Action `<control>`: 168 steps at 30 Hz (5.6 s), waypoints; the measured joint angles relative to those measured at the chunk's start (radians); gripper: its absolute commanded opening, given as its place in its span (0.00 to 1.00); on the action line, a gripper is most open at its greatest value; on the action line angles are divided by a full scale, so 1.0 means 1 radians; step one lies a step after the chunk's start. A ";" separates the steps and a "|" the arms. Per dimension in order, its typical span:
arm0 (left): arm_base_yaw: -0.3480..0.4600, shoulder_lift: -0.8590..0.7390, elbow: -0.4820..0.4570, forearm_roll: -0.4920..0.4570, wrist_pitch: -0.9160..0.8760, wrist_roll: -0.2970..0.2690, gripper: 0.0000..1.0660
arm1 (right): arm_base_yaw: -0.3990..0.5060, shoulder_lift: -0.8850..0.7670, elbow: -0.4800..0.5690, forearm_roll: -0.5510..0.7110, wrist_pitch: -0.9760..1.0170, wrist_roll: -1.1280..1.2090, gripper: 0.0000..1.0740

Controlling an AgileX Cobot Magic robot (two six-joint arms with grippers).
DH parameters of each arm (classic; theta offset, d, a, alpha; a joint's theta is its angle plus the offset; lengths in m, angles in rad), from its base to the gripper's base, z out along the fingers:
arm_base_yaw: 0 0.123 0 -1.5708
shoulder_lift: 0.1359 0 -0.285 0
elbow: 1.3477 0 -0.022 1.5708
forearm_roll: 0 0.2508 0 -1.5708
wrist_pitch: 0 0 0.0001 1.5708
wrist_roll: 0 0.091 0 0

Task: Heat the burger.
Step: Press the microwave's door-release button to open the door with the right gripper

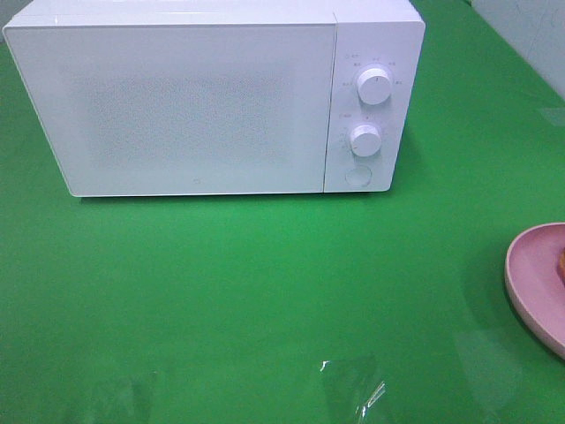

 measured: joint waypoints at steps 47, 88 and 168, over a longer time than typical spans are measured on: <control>0.000 0.000 0.000 0.000 0.000 0.000 0.94 | 0.061 0.768 0.266 0.226 -1.257 -0.291 0.68; 0.000 0.000 0.000 0.000 0.001 0.000 0.94 | 0.687 1.345 0.137 0.776 -1.729 -0.311 0.68; 0.000 0.000 0.000 0.000 0.001 0.000 0.94 | 0.456 1.693 -0.203 0.478 -1.493 1.206 0.00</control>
